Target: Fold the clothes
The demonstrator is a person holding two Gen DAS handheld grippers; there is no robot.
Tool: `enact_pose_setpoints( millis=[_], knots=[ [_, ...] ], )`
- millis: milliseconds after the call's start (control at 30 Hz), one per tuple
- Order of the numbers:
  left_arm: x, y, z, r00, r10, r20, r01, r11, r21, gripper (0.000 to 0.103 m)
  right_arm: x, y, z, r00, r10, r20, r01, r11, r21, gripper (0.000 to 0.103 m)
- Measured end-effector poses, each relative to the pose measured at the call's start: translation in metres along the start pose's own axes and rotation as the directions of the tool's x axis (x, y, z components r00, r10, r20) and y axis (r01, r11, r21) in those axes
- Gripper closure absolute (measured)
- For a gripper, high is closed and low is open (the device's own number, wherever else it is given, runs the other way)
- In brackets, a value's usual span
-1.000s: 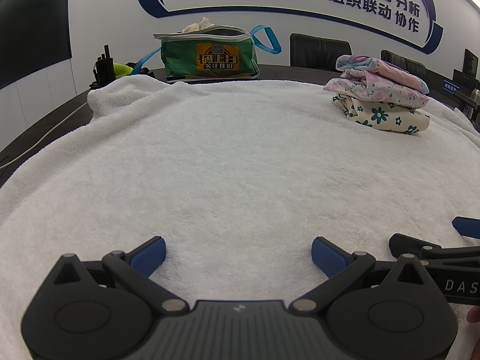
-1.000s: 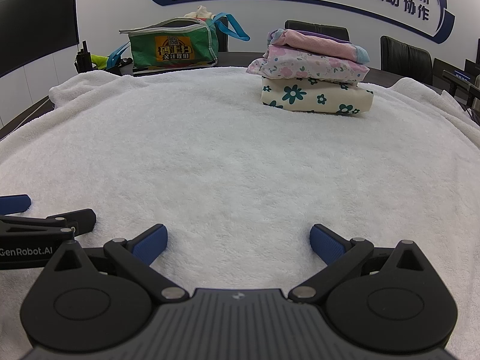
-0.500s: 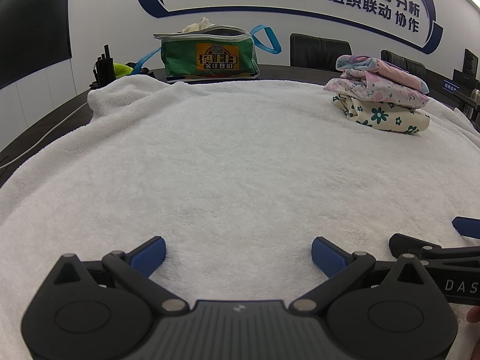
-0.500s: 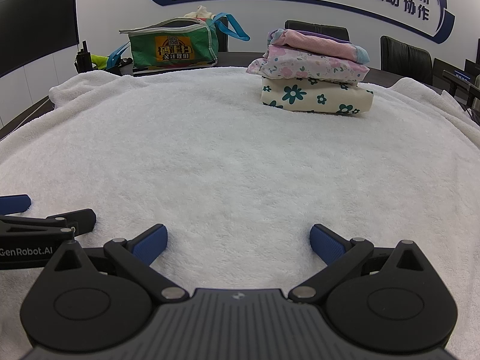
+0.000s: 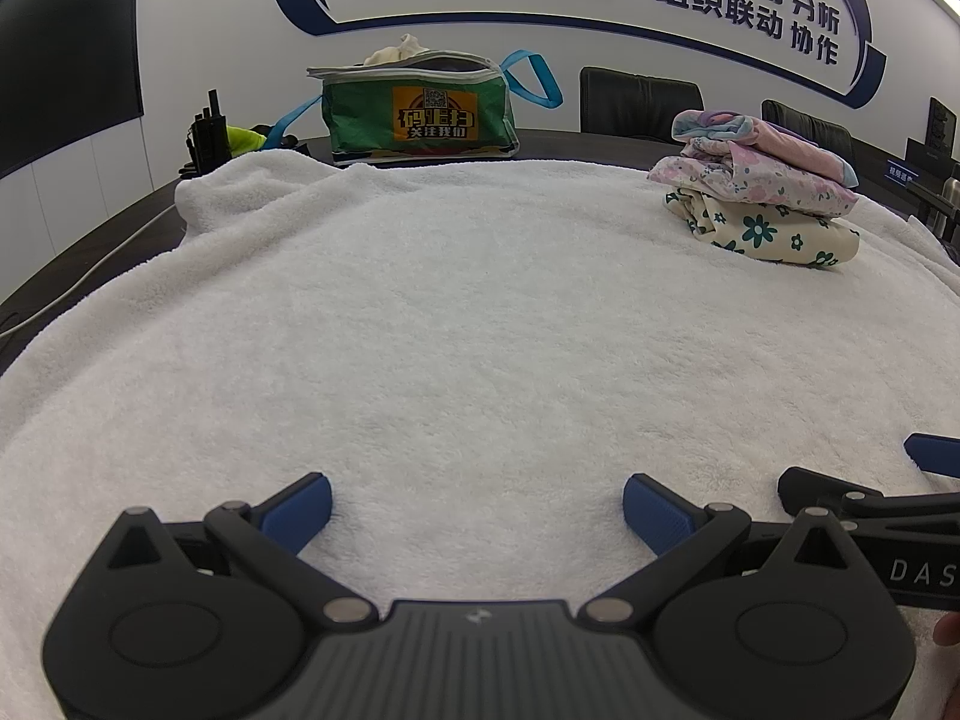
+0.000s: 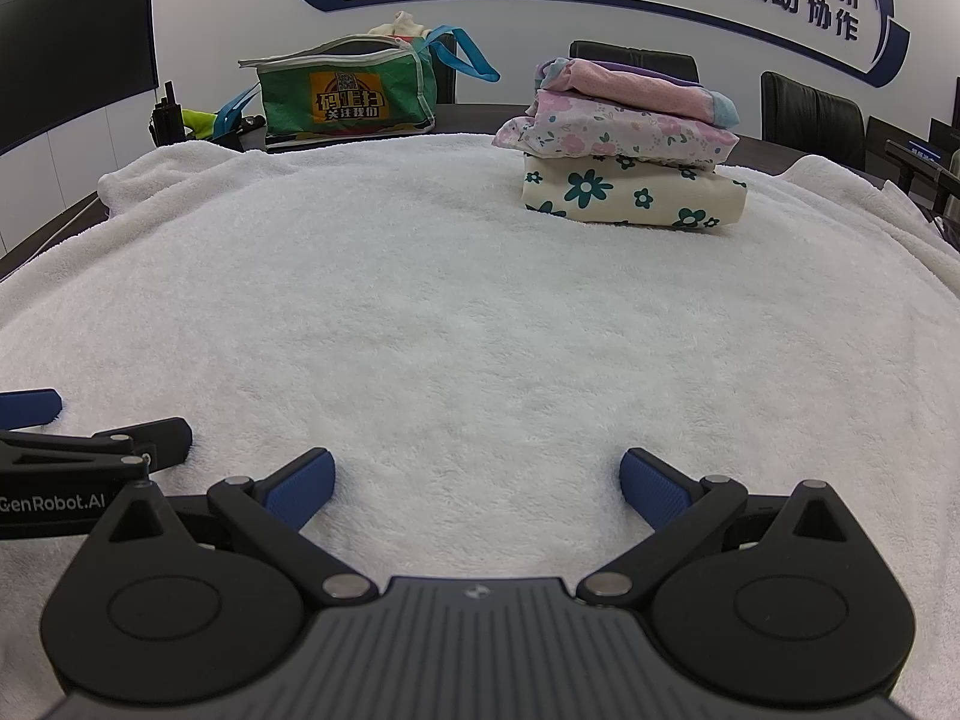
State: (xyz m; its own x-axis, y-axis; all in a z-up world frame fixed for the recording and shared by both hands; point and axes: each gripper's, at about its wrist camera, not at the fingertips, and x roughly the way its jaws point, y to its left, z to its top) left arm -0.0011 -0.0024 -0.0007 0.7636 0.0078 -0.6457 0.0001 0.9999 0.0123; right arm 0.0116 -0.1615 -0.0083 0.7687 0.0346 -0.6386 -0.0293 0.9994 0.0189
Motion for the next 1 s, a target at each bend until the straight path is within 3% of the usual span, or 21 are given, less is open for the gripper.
enact_pose_setpoints(
  millis=[1000],
  knots=[
    [0.0000,0.0003,0.0000,1.000,0.000,0.000,0.000,1.000,0.000,0.000,0.0024,0.0019,0.0013,1.000,0.000,0.000,0.000,1.000,0.000,0.000]
  ],
)
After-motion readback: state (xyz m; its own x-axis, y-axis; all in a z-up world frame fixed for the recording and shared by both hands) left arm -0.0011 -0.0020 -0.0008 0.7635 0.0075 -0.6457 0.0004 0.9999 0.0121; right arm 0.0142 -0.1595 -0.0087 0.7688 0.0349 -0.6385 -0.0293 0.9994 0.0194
